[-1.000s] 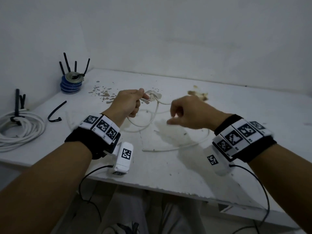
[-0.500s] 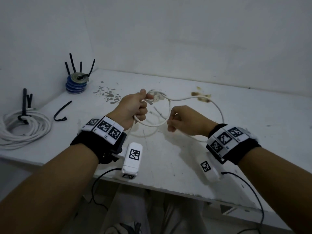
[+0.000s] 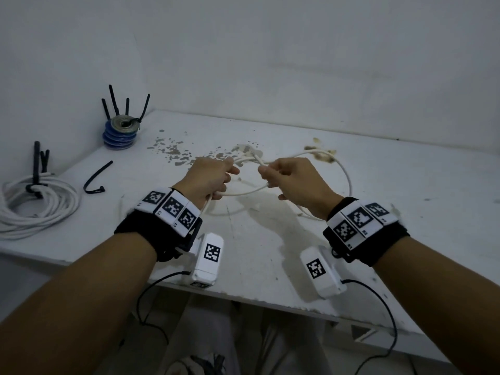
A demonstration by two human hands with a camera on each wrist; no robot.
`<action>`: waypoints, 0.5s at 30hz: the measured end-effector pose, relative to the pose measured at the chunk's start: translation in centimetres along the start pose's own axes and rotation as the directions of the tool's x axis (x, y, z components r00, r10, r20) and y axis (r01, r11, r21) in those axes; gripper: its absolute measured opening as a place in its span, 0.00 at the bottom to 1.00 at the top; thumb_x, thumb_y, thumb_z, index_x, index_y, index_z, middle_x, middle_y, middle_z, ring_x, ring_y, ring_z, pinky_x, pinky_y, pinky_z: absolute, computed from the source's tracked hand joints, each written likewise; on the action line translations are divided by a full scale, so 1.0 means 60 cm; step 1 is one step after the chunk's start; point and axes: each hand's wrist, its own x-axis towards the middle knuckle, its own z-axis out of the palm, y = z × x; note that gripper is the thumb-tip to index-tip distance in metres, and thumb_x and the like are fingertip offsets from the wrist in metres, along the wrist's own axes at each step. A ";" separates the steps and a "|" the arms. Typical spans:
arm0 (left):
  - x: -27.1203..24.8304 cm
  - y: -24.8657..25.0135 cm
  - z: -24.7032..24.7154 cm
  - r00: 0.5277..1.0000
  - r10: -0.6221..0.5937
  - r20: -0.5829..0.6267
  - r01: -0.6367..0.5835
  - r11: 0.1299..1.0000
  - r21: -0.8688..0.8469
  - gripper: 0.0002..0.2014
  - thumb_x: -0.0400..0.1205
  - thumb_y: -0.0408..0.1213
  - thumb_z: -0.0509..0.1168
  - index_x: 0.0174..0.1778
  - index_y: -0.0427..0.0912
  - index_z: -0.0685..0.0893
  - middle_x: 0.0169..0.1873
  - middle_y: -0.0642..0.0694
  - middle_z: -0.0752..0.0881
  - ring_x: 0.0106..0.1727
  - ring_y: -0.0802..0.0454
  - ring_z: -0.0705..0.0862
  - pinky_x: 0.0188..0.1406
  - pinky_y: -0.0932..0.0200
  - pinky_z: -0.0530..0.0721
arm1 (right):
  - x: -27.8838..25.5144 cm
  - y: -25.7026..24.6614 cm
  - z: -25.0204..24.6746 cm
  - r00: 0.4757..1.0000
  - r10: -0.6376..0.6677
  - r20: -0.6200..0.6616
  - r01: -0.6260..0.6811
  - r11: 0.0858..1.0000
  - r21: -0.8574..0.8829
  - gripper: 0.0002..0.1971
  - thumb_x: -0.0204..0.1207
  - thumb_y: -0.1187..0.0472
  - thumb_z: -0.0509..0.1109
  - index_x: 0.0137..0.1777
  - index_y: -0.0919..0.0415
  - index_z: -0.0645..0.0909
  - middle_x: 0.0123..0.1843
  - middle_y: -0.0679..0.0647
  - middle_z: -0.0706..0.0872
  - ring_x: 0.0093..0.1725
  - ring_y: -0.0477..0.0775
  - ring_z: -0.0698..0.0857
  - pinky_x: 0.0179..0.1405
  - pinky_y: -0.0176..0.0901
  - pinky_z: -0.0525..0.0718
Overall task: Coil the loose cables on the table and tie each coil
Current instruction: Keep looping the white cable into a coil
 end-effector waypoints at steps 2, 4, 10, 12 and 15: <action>0.005 0.000 0.002 0.998 0.009 -0.066 -0.011 1.000 -0.025 0.17 0.89 0.45 0.58 0.43 0.39 0.85 0.25 0.50 0.72 0.19 0.55 0.65 0.21 0.63 0.65 | 0.004 -0.002 -0.002 0.996 -0.079 -0.051 0.076 0.996 -0.051 0.13 0.82 0.49 0.70 0.44 0.56 0.89 0.42 0.46 0.91 0.42 0.40 0.88 0.44 0.43 0.84; 0.015 -0.002 0.001 0.986 0.005 -0.169 -0.026 0.992 -0.124 0.17 0.89 0.42 0.59 0.39 0.39 0.83 0.26 0.47 0.73 0.21 0.53 0.66 0.18 0.64 0.64 | 0.006 -0.004 -0.010 0.986 -0.147 -0.076 0.143 0.989 -0.048 0.14 0.85 0.50 0.66 0.43 0.54 0.87 0.41 0.44 0.89 0.37 0.36 0.86 0.43 0.41 0.84; 0.045 -0.006 -0.013 0.943 0.001 -0.333 -0.079 0.972 -0.221 0.13 0.89 0.37 0.59 0.40 0.41 0.82 0.29 0.47 0.78 0.21 0.53 0.72 0.13 0.68 0.65 | 0.015 -0.021 -0.041 0.984 0.009 -0.178 0.111 0.750 0.652 0.14 0.91 0.56 0.53 0.44 0.58 0.74 0.50 0.64 0.92 0.54 0.62 0.91 0.54 0.63 0.88; 0.042 -0.006 -0.027 0.962 -0.023 -0.271 -0.059 0.955 -0.290 0.12 0.88 0.34 0.57 0.40 0.41 0.80 0.27 0.47 0.80 0.21 0.54 0.75 0.16 0.66 0.68 | 0.020 -0.022 -0.064 0.972 0.121 -0.202 0.066 0.684 0.727 0.14 0.91 0.56 0.50 0.45 0.58 0.70 0.42 0.65 0.92 0.48 0.66 0.92 0.53 0.66 0.89; 0.023 -0.005 -0.051 0.999 -0.030 0.038 0.043 0.909 -0.414 0.12 0.84 0.35 0.57 0.41 0.38 0.82 0.30 0.45 0.87 0.32 0.48 0.86 0.34 0.58 0.80 | 0.020 -0.015 -0.091 0.968 0.138 -0.209 0.069 0.656 0.751 0.16 0.91 0.53 0.50 0.44 0.58 0.70 0.25 0.54 0.78 0.28 0.59 0.84 0.41 0.58 0.89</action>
